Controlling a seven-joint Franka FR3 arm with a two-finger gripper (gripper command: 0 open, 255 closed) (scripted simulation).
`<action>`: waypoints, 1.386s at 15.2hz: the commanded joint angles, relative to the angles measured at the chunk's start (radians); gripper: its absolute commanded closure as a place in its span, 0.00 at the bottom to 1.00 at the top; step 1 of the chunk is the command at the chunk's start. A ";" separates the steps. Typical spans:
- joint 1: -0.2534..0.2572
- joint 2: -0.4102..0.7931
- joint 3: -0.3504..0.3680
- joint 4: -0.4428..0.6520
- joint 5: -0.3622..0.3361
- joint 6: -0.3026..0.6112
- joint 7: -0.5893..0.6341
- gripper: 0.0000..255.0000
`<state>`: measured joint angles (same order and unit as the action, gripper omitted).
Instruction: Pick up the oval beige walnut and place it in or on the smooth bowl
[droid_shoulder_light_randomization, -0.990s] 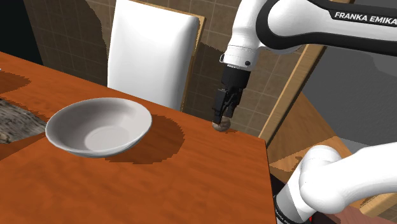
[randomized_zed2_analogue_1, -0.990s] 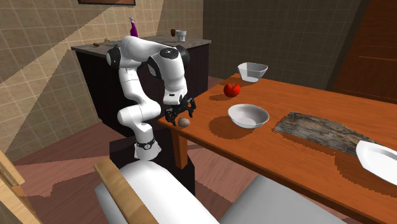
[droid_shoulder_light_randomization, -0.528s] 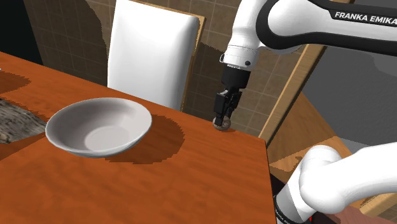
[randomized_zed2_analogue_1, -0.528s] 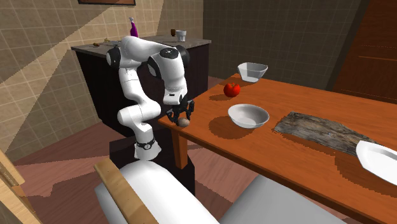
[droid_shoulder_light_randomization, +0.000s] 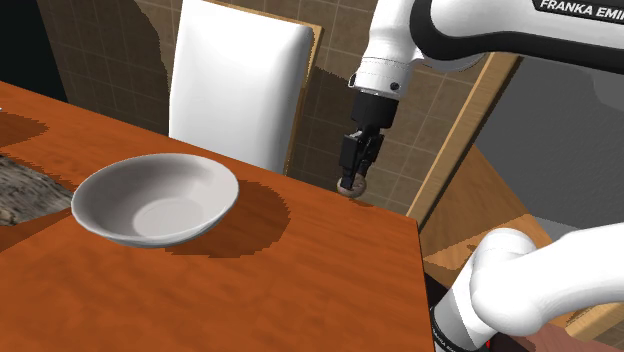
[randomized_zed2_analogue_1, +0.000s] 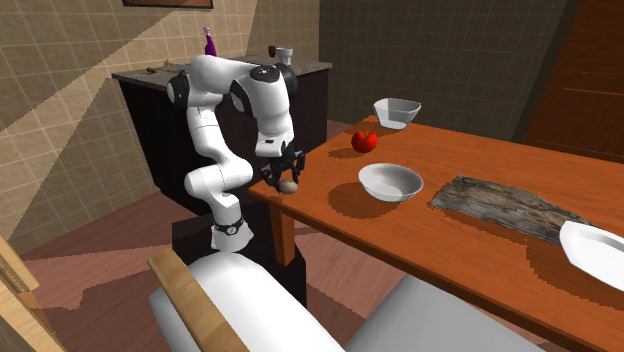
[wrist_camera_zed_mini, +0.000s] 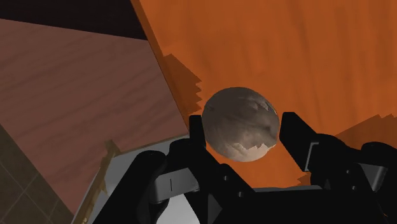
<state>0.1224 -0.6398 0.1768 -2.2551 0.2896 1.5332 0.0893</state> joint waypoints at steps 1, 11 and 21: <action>-0.001 0.007 -0.002 0.031 -0.002 -0.024 0.005 1.00; -0.003 0.047 -0.015 0.195 -0.011 -0.147 0.031 1.00; -0.004 0.101 -0.023 0.367 -0.016 -0.262 0.059 1.00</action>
<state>0.1181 -0.5447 0.1539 -1.9013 0.2743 1.2791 0.1460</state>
